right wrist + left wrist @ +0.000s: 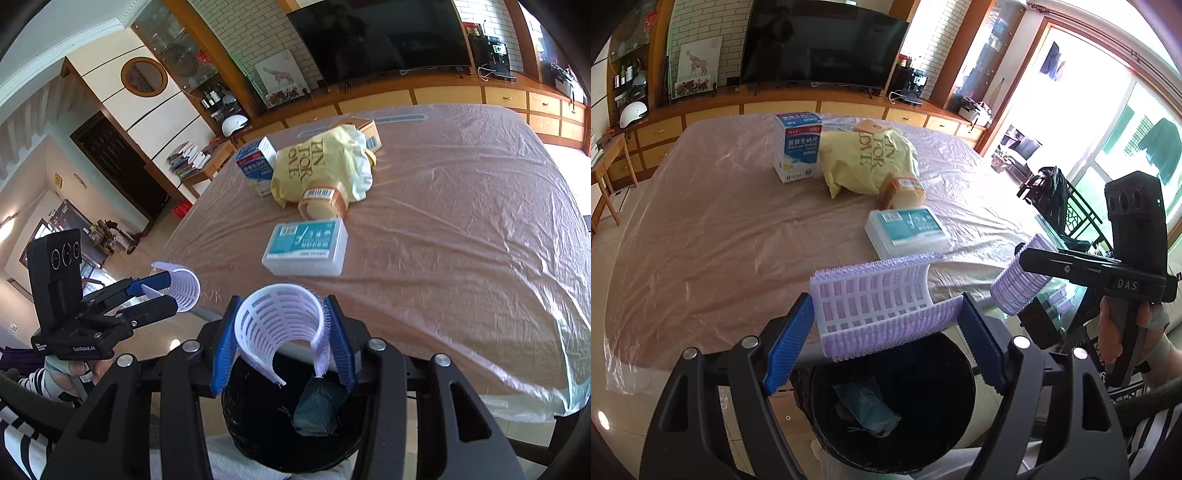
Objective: Collect trash
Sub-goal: 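Carry both hair-roller pieces with both tools over the black bin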
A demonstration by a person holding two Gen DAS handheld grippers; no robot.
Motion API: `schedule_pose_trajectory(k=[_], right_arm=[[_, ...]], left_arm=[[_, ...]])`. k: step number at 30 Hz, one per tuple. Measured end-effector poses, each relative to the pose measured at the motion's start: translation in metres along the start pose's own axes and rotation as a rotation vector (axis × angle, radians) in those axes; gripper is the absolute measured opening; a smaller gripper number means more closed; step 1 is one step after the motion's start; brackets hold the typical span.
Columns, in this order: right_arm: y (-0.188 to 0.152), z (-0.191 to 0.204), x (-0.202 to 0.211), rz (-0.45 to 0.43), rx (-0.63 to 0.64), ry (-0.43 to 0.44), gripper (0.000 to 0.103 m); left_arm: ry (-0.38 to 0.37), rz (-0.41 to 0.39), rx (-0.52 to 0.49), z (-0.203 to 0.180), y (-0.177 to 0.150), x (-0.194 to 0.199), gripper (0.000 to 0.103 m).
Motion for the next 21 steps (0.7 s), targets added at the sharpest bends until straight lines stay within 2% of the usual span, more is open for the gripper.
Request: schedule_pose_trajectory(k=[21], right_arm=[[-0.061, 0.015, -0.007, 0.131, 0.084, -0.022, 0.044]], left_arm=[[-0.059, 0.116, -0.126, -0.039, -0.043, -0.009, 0.08]])
Point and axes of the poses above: each gripper's, at about its wrist camera, not at the fingertips, and x roughly against the way its jaws point, z to its left, y to its top, the point moved 2 cm from there along -x, roughly the way its jaws point, and after that the axes turned 12 degrees about -x, right-handed, at the moved point
